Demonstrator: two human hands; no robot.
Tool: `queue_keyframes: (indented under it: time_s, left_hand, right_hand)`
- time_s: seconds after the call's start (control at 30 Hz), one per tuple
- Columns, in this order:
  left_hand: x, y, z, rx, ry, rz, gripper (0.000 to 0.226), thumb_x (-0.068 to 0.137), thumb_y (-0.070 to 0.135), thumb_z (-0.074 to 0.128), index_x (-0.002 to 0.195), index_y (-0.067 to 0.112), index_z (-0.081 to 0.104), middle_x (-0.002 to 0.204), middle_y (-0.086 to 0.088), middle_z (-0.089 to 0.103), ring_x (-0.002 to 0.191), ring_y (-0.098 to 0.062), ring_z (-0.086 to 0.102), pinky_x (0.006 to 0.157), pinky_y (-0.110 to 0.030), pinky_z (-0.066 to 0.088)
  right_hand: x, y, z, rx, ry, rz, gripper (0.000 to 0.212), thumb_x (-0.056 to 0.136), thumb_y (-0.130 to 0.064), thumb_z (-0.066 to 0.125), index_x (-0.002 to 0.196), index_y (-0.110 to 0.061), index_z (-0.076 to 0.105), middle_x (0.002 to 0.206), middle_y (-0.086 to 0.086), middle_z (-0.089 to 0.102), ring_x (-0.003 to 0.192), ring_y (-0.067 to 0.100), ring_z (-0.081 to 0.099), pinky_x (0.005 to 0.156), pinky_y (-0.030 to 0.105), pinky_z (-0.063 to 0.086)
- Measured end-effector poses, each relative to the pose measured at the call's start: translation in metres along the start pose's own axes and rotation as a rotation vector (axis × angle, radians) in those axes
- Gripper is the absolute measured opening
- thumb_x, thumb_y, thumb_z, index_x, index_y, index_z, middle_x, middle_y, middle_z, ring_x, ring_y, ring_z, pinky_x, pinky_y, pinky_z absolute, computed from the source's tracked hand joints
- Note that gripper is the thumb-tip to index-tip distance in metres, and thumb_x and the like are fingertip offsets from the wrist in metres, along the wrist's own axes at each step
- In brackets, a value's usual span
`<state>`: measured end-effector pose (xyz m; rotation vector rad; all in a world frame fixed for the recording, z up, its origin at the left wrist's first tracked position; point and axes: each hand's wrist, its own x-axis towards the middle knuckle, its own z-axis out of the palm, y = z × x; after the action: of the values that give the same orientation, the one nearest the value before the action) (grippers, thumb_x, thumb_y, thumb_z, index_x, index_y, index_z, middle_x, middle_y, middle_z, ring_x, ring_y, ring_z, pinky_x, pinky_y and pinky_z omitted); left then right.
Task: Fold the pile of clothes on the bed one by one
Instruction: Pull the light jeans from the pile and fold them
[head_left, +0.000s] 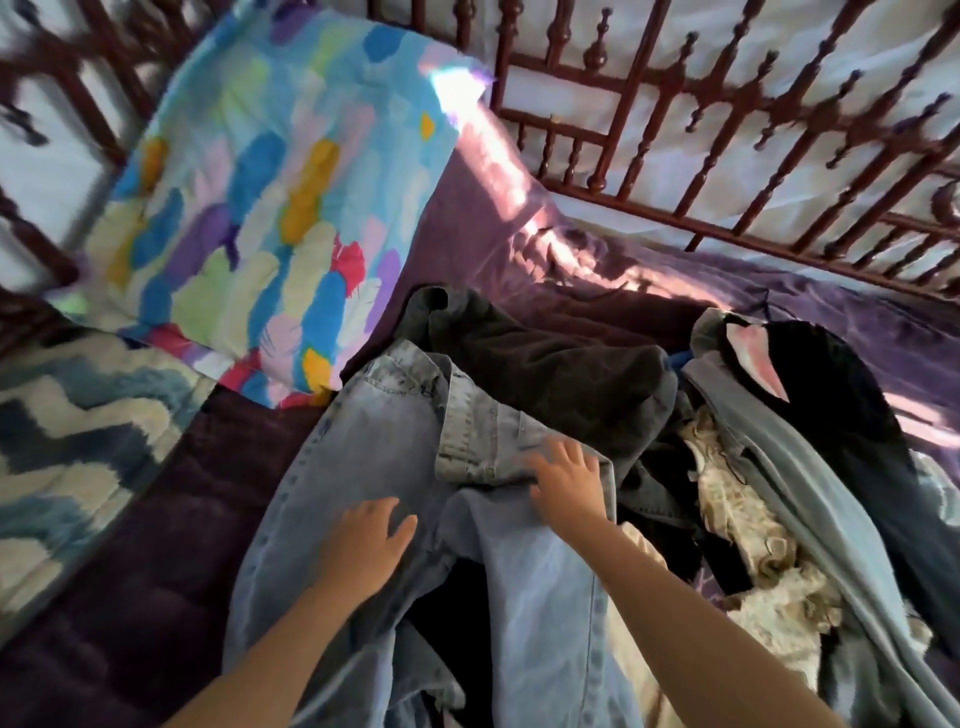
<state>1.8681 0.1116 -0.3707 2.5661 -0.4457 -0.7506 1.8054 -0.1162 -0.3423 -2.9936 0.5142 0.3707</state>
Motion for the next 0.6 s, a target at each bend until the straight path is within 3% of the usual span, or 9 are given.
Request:
queue_keyframes:
  time_s: [0.1,0.2,0.27,0.3,0.33,0.43,0.53,0.6]
  left_hand:
    - [0.015,0.002,0.005,-0.072,-0.005,-0.006,0.052,0.097,0.042,0.038,0.141,0.013,0.037,0.144,-0.006,0.041,0.132,-0.021,0.038,0.109,-0.034,0.032]
    - [0.035,0.001,0.014,-0.101,-0.032,-0.025,0.053,0.097,0.046,0.036,0.141,0.018,0.036,0.145,-0.001,0.039,0.131,-0.018,0.039,0.107,-0.035,0.034]
    - [0.046,0.004,0.016,-0.125,-0.037,-0.032,0.051,0.097,0.045,0.035,0.140,0.018,0.037,0.144,-0.001,0.040,0.131,-0.017,0.038,0.107,-0.033,0.034]
    - [0.052,0.004,0.016,-0.140,-0.034,-0.035,0.050,0.097,0.044,0.035,0.140,0.017,0.038,0.143,-0.001,0.040,0.131,-0.018,0.038,0.107,-0.033,0.034]
    - [0.056,0.005,0.016,-0.149,-0.024,-0.035,0.050,0.097,0.044,0.036,0.139,0.016,0.039,0.142,-0.002,0.042,0.130,-0.019,0.038,0.107,-0.034,0.033]
    - [0.057,0.005,0.021,-0.125,0.002,-0.035,0.049,0.097,0.042,0.039,0.137,0.013,0.042,0.139,-0.005,0.045,0.129,-0.022,0.039,0.106,-0.037,0.034]
    - [0.035,-0.004,0.031,-0.016,0.001,-0.041,0.054,0.096,0.049,0.034,0.135,0.013,0.044,0.137,-0.005,0.046,0.128,-0.023,0.039,0.105,-0.036,0.034]
    - [0.008,-0.014,0.037,0.050,0.013,-0.029,0.074,0.085,0.062,0.020,0.129,0.012,0.053,0.132,-0.007,0.052,0.124,-0.027,0.043,0.102,-0.039,0.037]
  right_hand:
    - [0.025,0.013,0.016,-0.242,-0.012,-0.158,0.043,0.030,-0.028,0.090,0.068,-0.026,0.072,0.088,0.010,0.066,0.094,0.030,0.050,0.081,0.044,0.043]
    - [0.053,0.021,0.007,-0.311,-0.019,-0.269,0.033,0.030,-0.030,0.090,0.051,-0.025,0.065,0.063,0.000,0.064,0.070,0.023,0.061,0.067,0.039,0.052]
    - [0.074,0.031,-0.014,-0.227,0.106,-0.176,0.019,0.059,-0.028,0.081,0.068,-0.020,0.067,0.072,0.001,0.066,0.078,0.024,0.061,0.075,0.036,0.048]
    - [0.088,0.040,-0.027,-0.127,0.167,-0.028,0.012,0.079,-0.027,0.067,0.085,-0.016,0.066,0.089,0.005,0.067,0.094,0.027,0.058,0.084,0.037,0.042]
    - [0.100,0.051,-0.036,-0.018,0.167,0.176,0.020,0.091,-0.026,0.051,0.099,-0.012,0.063,0.105,0.009,0.063,0.108,0.030,0.051,0.091,0.040,0.036]
    - [0.106,0.085,-0.042,0.140,0.045,0.520,0.045,0.098,-0.038,0.033,0.126,-0.006,0.050,0.134,0.017,0.046,0.127,0.035,0.035,0.102,0.047,0.028]
    - [0.071,0.086,-0.024,0.226,-0.022,0.537,0.057,0.099,-0.045,0.030,0.144,-0.010,0.029,0.149,0.015,0.028,0.138,0.032,0.021,0.108,0.048,0.022]
    - [0.024,0.074,-0.011,0.343,0.107,0.528,0.055,0.099,-0.040,0.035,0.146,-0.012,0.026,0.152,0.011,0.023,0.141,0.029,0.017,0.111,0.046,0.019]
